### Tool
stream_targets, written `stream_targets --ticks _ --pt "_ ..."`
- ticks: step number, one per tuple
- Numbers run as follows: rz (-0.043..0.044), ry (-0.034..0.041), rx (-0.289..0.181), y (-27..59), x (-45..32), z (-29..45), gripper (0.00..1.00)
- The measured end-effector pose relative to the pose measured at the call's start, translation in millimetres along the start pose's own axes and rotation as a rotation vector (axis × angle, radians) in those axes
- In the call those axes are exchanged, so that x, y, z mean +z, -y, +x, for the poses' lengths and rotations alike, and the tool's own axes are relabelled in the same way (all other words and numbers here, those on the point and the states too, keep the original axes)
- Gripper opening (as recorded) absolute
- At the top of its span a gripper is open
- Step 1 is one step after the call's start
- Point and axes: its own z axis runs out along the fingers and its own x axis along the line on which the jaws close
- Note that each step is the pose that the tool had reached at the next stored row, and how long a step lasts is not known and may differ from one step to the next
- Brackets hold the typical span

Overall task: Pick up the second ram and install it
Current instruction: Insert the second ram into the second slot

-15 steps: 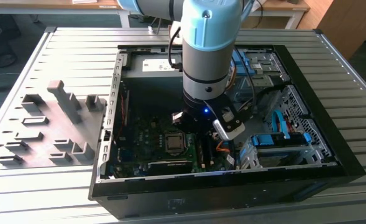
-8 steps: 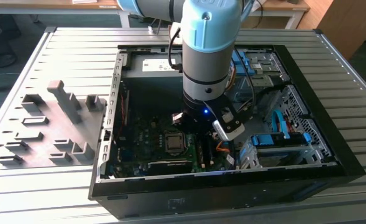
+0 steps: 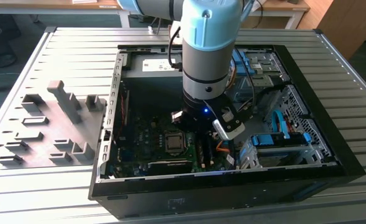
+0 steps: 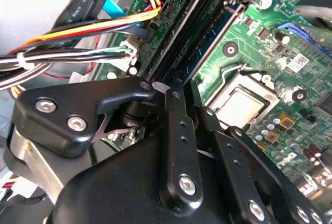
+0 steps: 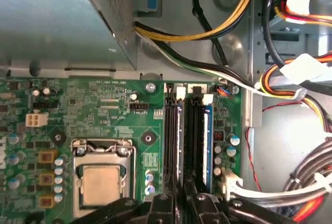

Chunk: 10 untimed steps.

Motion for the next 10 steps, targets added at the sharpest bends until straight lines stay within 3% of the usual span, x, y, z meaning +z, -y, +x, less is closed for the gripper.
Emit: stream_targets --ticks 7,8,10 --pt "-0.0003 0.0005 0.000 -1.0 -31.2 -1.9 0.19" --pt "-0.0001 0.0004 0.000 -1.2 -36.0 -2.1 0.13" --pt "-0.0003 0.0005 0.000 -1.8 -43.7 -2.6 0.10"
